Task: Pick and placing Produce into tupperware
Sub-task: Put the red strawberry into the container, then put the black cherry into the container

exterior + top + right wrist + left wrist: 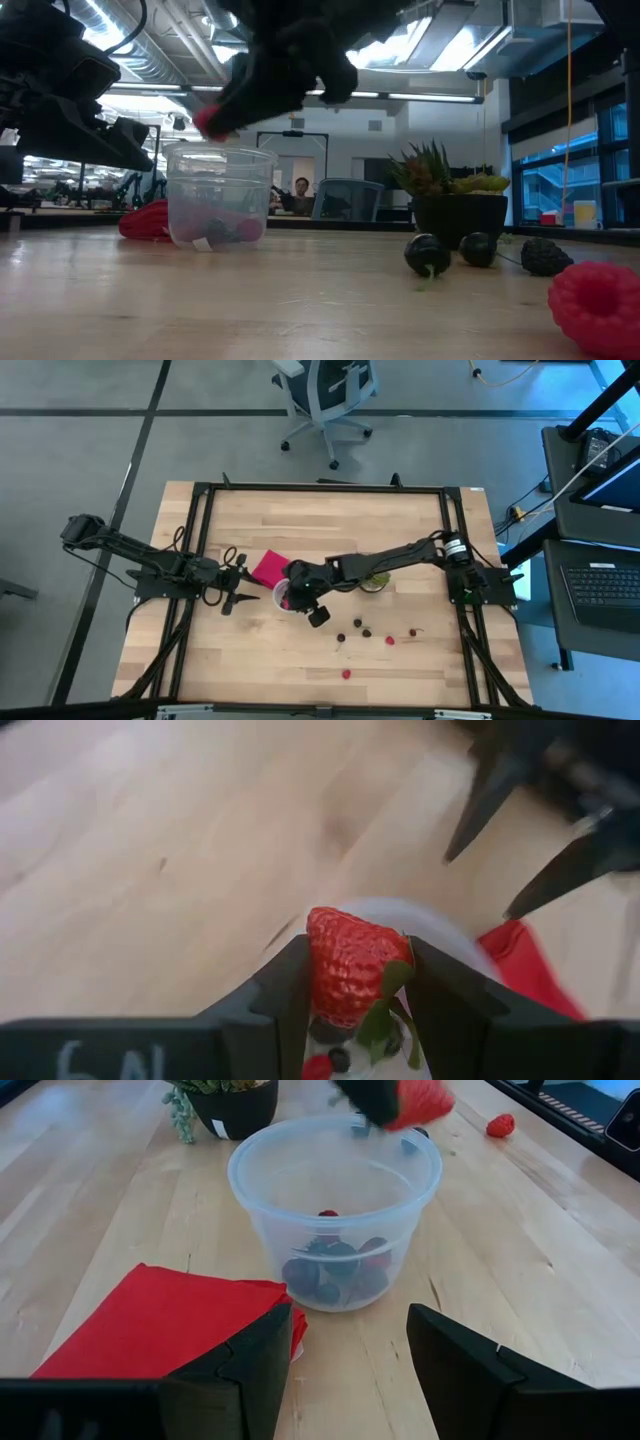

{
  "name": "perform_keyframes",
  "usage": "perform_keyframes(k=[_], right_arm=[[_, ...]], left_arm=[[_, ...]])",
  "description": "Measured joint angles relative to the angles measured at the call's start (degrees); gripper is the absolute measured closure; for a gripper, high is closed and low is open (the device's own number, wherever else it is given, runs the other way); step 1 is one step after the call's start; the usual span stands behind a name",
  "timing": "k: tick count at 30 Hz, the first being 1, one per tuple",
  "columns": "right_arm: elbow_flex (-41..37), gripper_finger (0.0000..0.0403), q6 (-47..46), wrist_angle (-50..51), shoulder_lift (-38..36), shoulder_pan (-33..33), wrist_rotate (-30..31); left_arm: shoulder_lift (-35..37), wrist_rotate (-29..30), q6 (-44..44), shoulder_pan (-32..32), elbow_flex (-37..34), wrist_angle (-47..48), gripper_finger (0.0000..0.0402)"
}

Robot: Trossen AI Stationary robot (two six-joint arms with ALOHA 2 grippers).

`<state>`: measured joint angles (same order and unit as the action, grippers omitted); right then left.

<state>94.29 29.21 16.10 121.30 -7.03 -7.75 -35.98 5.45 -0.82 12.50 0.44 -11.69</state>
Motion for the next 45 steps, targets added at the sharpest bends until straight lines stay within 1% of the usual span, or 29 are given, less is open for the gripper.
perform_keyframes(k=[10, 17, 30, 32, 33, 35, 37, 41, 45], right_arm=[[0.0, 0.0257, -0.2, 0.0, 2.3, 0.0, 0.0], [0.0, 0.0254, -0.2, -0.1, 2.4, 0.0, 0.1], [0.0, 0.0209, 0.1, 0.3, 1.4, 0.0, 0.4], [0.0, 0.0201, 0.1, 0.8, 0.6, 0.1, 2.0], [0.0, 0.0198, 0.2, 1.2, -0.2, 0.1, 4.1], [0.0, 0.0193, 0.2, 3.8, -2.1, 0.2, 8.6], [0.0, 0.0191, -0.1, 6.4, -4.9, 0.2, 9.9], [0.1, 0.019, -2.0, 13.9, -11.2, -0.2, 7.9], [0.0, 0.019, -6.3, 23.5, -15.1, -1.7, 5.9]], left_arm=[[0.0, 0.0, 0.0, 0.0, 0.0, 0.2, 0.0209], [0.0, 0.0, 0.0, 0.0, 0.0, 0.2, 0.0209], [0.0, 0.0, 0.0, 0.0, 0.0, 0.2, 0.0209], [0.0, 0.0, 0.0, 0.0, 0.0, 0.2, 0.0209], [0.0, 0.0, -0.1, 0.0, 0.0, 0.2, 0.0209], [0.0, 0.0, -0.2, 0.0, 0.0, 0.3, 0.0209], [0.0, 0.0, -0.2, 0.0, 0.0, 0.6, 0.0209], [0.0, 0.0, -0.2, 0.0, 0.0, 0.6, 0.0209], [0.0, 0.0, -0.5, 0.0, 0.0, 0.7, 0.0209]])
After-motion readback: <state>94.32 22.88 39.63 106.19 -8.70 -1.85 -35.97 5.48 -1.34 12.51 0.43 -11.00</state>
